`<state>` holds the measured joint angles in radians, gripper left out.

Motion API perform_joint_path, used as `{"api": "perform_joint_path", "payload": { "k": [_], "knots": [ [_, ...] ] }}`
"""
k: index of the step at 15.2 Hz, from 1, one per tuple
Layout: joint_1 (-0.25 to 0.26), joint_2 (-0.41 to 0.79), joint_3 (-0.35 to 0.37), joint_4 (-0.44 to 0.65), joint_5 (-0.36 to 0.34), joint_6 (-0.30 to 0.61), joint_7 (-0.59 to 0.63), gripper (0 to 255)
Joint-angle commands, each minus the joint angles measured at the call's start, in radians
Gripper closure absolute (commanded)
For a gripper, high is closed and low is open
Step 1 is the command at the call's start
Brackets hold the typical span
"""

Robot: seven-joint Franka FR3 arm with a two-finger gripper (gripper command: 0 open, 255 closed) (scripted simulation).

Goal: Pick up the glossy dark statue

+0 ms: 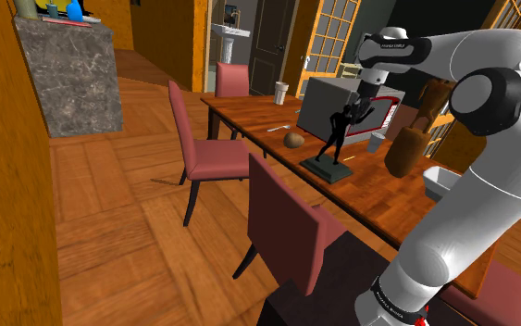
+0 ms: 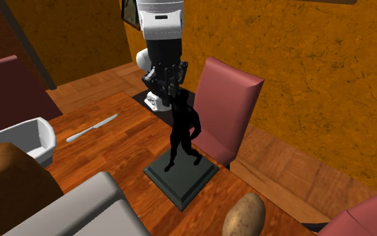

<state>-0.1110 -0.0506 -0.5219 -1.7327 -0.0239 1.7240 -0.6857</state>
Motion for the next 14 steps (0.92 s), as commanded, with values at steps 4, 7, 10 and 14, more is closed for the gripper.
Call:
{"api": "perform_joint_path", "payload": {
  "k": [4,7,10,14],
  "knots": [
    [0.0,0.012,-0.001,0.079,0.007,-0.067,-0.003,255],
    [-0.001,0.023,-0.003,0.132,0.012,-0.11,-0.007,255],
    [-0.003,0.037,-0.005,0.188,0.019,-0.154,-0.013,255],
    [-0.007,0.056,-0.009,0.251,0.029,-0.201,-0.019,255]
  ]
}}
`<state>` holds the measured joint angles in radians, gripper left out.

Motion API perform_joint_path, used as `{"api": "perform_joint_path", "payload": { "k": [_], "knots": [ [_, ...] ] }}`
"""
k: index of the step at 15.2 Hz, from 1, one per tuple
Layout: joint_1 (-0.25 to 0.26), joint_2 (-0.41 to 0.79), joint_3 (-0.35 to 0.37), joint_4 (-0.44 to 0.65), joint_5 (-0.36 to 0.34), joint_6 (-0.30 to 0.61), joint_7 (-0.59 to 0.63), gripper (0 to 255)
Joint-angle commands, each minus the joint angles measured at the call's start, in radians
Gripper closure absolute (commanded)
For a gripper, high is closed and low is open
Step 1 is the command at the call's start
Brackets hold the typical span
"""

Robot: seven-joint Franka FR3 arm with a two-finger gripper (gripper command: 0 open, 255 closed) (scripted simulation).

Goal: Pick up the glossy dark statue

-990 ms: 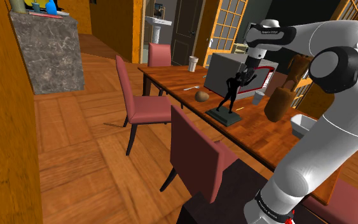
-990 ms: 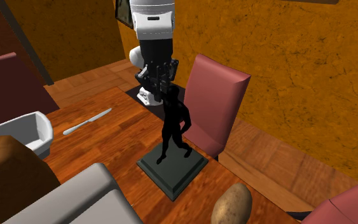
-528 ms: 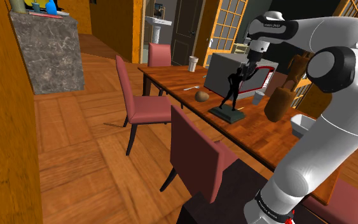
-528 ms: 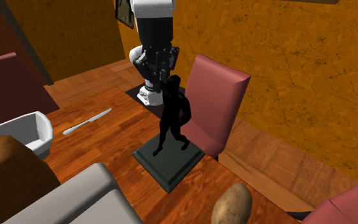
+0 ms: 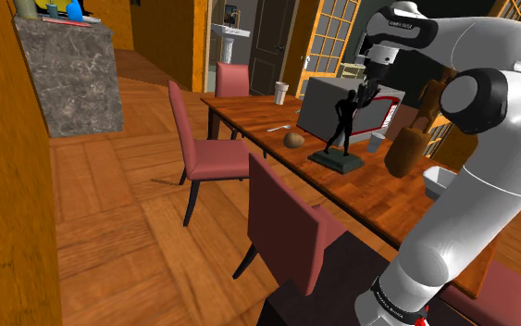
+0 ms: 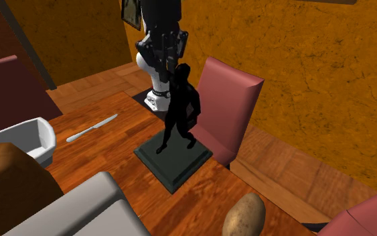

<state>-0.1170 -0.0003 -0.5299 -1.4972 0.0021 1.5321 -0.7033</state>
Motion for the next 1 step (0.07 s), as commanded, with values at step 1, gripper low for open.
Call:
{"api": "perform_joint_path", "payload": {
  "k": [1],
  "knots": [
    [-0.001,0.005,-0.001,0.015,0.003,-0.009,-0.001,255]
  ]
}}
